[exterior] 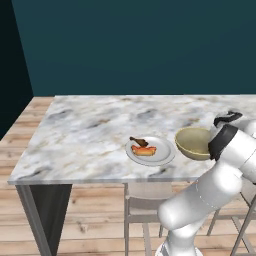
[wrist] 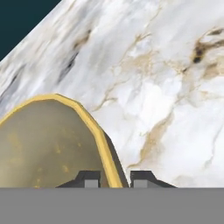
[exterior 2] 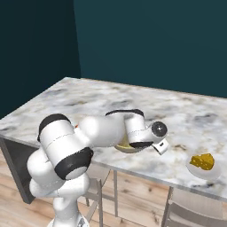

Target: Take the smaller bowl and place it next to the appetizer plate on the dining counter , and place the larger bowl next to the plate with cooked food.

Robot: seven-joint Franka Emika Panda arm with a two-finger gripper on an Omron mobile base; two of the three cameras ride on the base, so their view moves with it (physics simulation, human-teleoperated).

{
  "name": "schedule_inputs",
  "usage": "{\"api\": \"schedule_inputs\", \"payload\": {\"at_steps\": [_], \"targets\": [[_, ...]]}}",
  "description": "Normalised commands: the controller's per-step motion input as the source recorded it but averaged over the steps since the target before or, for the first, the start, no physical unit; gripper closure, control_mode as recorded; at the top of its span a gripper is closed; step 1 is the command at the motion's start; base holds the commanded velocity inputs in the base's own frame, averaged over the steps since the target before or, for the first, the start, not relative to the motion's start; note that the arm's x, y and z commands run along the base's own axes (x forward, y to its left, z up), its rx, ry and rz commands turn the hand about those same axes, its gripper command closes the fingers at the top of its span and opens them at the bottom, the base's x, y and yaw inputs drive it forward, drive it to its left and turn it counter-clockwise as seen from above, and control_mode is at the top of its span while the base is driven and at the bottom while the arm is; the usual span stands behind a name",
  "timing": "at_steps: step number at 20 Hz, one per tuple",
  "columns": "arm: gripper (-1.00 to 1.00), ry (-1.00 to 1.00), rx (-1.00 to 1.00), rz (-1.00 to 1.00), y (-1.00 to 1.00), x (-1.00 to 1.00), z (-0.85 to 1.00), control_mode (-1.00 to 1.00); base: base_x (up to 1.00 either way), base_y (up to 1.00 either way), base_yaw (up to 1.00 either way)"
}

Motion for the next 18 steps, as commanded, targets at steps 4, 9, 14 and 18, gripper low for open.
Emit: {"api": "schedule_inputs", "payload": {"at_steps": [4,9,14,18], "targets": [[1.0,0.0,0.0,0.0,-0.09,0.31,-0.28,-1.0,0.0,0.0,0.0],[-1.0,0.0,0.0,0.0,-0.02,0.16,-0.04,-1.0,0.0,0.0,0.0],[-1.0,-0.04,0.0,0.02,-0.08,-0.22,0.54,-1.0,0.0,0.0,0.0],[-1.0,-0.09,-0.03,0.1,-0.01,-0.27,0.99,-1.0,0.0,0.0,0.0]]}}
